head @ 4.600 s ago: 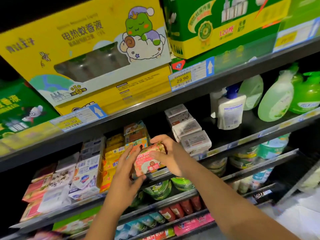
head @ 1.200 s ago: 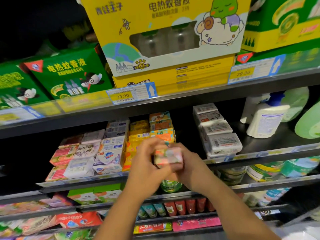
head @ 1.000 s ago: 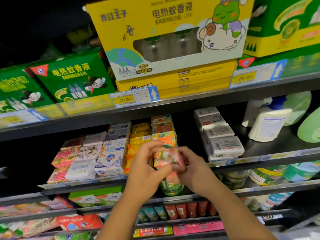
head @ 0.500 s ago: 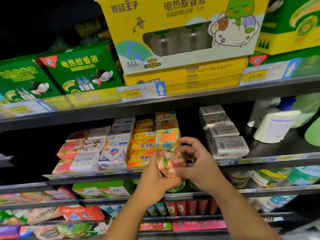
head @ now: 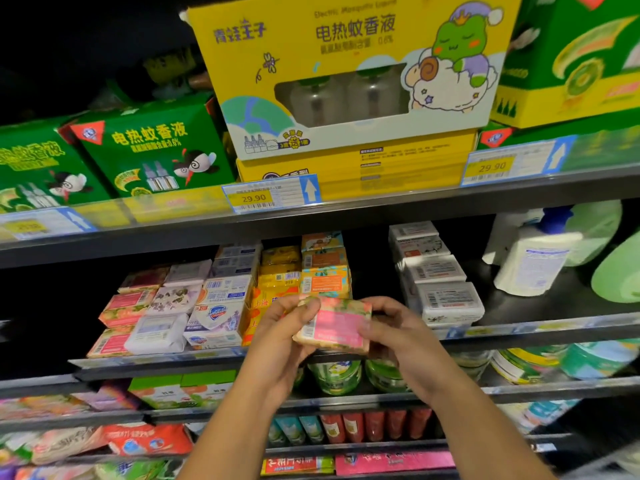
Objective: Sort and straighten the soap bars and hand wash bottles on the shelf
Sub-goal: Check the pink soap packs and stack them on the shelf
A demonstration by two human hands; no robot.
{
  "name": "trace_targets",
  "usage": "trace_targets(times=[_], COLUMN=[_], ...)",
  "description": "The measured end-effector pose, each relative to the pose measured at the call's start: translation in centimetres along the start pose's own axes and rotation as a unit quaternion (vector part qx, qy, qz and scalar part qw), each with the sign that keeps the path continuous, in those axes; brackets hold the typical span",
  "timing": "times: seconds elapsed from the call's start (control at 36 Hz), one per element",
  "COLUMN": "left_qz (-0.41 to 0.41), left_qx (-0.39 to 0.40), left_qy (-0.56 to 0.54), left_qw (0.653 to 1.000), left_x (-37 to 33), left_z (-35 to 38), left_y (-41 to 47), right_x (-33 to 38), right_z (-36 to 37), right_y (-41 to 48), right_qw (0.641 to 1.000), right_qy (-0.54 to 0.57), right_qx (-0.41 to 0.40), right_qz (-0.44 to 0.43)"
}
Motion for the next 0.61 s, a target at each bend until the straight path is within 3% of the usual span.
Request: trace_targets(times=[0.11, 0.22, 0.39, 0.47, 0.61], left_qz=[-0.14, -0.18, -0.078, -0.022, 0.068], left_qx=[-0.007, 0.003, 0.044, 0.106, 0.116], left_qy=[0.138, 0.183, 0.236, 0.268, 0.217], left_qw=[0.98, 0.966, 0.968, 0.957, 0.967], left_x=[3.1, 3.7, 1.1, -0.1, -1.8], left_z=[-1.4, -1.6, -1.1, -0.1, 1.9], left_y=[-0.5, -0.8, 0.3, 0.4, 0.7], right_x=[-2.0, -2.5, -1.4, -0.9, 1.1], right_z=[-1.0, -1.3, -1.1, -0.4, 0.0], right_y=[-0.2, -0.1, 0.1, -0.1, 0.4], right_qw=[0.991, 0.987, 0.99, 0.994, 0.999], right_qy=[-0.021, -0.032, -0.079, -0.036, 0.004], right_qx=[-0.05, -0.052, -0.016, 0.003, 0.008], right_qz=[0.122, 0.15, 0.119, 0.106, 0.037])
Point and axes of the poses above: each hand's wrist, its own y-axis towards the middle knuckle, its own z-axis out of the palm, x = y × z, the point moved 10 cm from there along y, towards the middle knuckle, and after that the axes turned 5 degrees about z, right-handed, at the moved point
